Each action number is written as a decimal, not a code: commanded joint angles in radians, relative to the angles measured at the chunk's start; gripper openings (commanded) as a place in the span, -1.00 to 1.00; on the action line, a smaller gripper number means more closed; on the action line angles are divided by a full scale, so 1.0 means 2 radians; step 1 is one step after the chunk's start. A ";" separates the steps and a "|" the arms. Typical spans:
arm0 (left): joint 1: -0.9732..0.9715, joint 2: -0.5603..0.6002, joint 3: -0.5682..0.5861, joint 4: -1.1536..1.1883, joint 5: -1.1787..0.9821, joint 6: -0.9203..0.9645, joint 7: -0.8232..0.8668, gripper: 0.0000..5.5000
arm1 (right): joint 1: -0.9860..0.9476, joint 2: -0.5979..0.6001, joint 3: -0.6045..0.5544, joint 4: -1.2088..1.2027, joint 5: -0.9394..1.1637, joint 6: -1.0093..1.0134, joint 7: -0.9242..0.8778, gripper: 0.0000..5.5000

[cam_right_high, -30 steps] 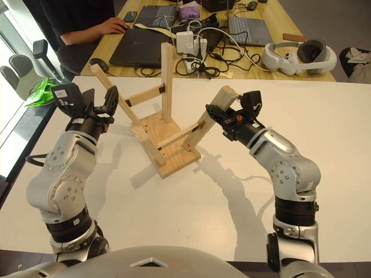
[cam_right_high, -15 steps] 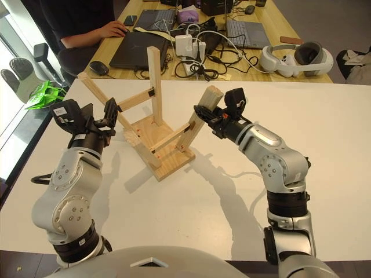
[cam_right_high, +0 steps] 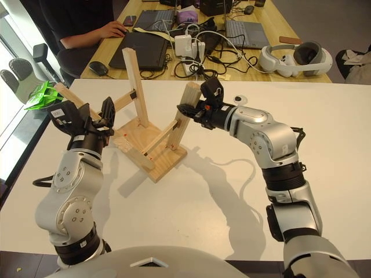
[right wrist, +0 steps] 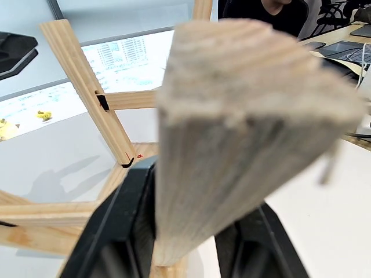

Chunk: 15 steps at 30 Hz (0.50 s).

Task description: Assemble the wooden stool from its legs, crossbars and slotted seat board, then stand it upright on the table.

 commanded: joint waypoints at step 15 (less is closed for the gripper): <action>0.024 0.050 -0.053 0.045 0.005 0.025 -0.063 0.17 | -0.051 0.005 0.146 0.167 -0.137 -0.061 0.087 -0.59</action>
